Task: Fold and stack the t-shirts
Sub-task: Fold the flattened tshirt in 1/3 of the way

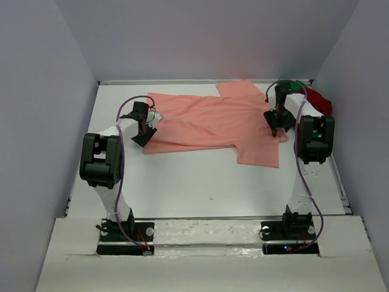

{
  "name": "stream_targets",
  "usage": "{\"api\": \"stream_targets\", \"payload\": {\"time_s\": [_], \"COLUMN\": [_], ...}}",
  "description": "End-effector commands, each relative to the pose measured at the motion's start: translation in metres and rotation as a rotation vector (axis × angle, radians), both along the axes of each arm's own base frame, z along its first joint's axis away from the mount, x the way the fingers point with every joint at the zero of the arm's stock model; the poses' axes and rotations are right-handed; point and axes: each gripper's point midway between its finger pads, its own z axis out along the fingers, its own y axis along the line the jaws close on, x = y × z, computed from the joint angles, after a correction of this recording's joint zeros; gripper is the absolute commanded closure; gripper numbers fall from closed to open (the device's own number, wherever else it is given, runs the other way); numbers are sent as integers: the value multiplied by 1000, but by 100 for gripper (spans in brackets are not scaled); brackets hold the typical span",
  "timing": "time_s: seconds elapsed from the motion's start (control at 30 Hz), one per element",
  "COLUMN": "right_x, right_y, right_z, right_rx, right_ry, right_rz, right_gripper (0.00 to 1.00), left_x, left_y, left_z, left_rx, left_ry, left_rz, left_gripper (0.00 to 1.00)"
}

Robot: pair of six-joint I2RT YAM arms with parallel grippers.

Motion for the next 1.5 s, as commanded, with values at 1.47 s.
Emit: {"api": "stream_targets", "payload": {"time_s": [1.47], "right_x": [-146], "right_y": [111], "right_z": [37], "right_rx": [47], "right_ry": [25], "right_rz": [897], "right_gripper": [38], "left_x": [-81], "left_y": [71], "left_z": [125], "left_rx": [-107], "left_ry": [-508], "left_rz": [266], "left_gripper": [1]}}
